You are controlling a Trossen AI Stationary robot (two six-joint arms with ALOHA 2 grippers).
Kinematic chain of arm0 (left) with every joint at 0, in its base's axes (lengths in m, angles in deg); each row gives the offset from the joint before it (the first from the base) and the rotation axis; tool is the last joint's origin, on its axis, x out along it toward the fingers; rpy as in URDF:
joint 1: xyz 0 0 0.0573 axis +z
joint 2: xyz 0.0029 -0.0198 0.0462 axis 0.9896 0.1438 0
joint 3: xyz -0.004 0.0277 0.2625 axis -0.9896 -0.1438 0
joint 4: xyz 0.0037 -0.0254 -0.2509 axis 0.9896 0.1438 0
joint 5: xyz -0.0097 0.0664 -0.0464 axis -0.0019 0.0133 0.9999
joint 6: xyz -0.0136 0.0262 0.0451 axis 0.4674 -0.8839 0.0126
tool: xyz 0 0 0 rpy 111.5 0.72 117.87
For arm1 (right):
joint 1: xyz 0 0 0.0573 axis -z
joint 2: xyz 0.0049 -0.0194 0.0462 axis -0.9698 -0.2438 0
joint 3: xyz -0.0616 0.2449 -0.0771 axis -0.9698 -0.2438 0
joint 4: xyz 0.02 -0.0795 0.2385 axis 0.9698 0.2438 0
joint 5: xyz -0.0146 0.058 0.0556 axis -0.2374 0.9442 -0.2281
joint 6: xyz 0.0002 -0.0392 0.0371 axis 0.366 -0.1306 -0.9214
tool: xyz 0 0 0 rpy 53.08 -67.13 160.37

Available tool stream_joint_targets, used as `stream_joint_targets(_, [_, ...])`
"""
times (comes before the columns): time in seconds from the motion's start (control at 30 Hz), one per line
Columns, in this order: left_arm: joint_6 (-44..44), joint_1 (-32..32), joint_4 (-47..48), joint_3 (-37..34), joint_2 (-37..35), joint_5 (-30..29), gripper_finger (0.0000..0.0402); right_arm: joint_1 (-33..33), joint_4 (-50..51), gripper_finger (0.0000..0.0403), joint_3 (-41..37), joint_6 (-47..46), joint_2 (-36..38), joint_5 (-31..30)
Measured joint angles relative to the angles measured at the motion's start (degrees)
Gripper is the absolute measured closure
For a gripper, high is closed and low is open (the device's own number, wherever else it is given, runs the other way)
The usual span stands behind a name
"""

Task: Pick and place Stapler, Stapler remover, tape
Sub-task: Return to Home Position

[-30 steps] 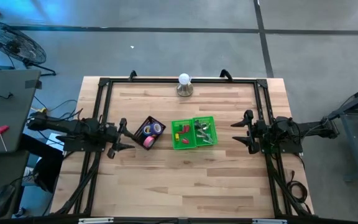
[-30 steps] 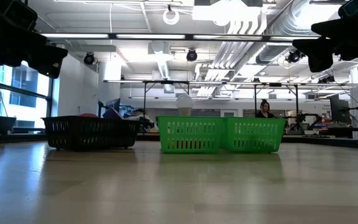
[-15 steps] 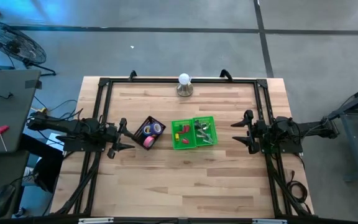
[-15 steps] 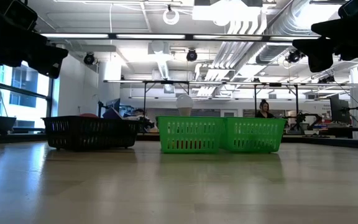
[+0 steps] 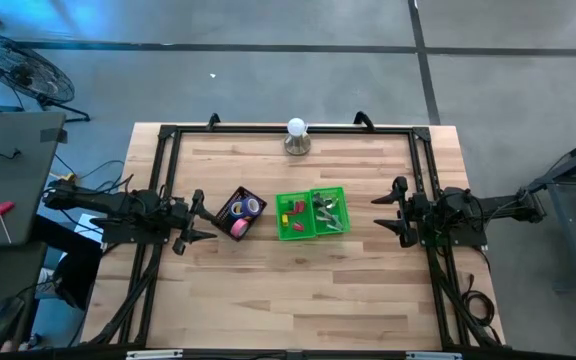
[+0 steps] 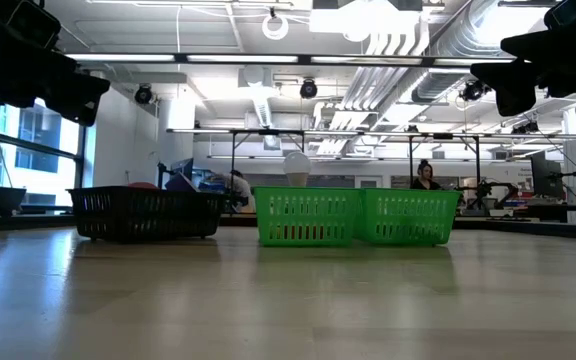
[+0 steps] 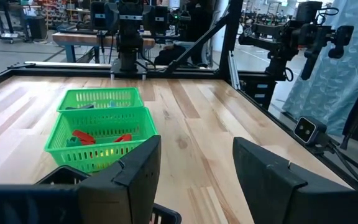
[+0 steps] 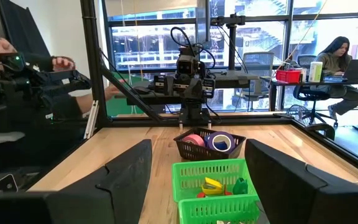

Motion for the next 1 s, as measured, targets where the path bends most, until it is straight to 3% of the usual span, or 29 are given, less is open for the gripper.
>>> stream_joint_targets(1.0, [0.0,0.0,-0.1,0.0,-3.1,0.0,0.0206,0.0,0.0,0.0153,0.0,0.0,0.0,0.0])
